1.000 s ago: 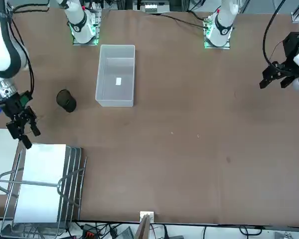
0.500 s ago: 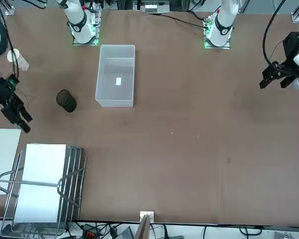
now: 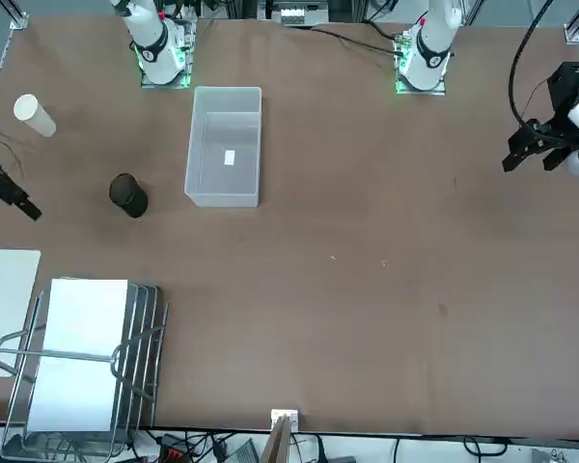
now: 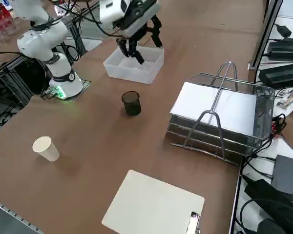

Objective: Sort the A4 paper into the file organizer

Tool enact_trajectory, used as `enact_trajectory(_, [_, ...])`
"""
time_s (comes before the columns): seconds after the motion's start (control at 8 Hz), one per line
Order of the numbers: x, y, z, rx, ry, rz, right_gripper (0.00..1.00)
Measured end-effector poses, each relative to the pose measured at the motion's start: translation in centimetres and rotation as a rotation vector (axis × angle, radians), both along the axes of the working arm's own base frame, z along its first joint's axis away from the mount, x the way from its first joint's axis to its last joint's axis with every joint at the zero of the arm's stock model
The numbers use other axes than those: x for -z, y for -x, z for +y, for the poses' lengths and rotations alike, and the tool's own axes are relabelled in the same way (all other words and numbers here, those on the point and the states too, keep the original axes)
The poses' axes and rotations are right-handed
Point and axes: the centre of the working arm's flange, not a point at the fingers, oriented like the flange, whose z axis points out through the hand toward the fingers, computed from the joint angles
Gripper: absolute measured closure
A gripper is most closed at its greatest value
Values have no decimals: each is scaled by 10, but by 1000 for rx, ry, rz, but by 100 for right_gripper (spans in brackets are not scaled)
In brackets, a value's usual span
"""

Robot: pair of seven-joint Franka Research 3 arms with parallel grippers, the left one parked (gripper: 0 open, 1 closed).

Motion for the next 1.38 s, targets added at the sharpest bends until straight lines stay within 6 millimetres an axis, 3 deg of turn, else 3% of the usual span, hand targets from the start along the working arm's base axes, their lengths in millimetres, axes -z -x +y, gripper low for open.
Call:
enact_trajectory(0.62, [-47, 7, 32, -407, 222, 87, 0])
enact_trajectory(0.88, [-54, 9, 49, -560, 259, 102, 0])
enact_trajectory(1.38, [-58, 11, 87, -666, 269, 132, 0])
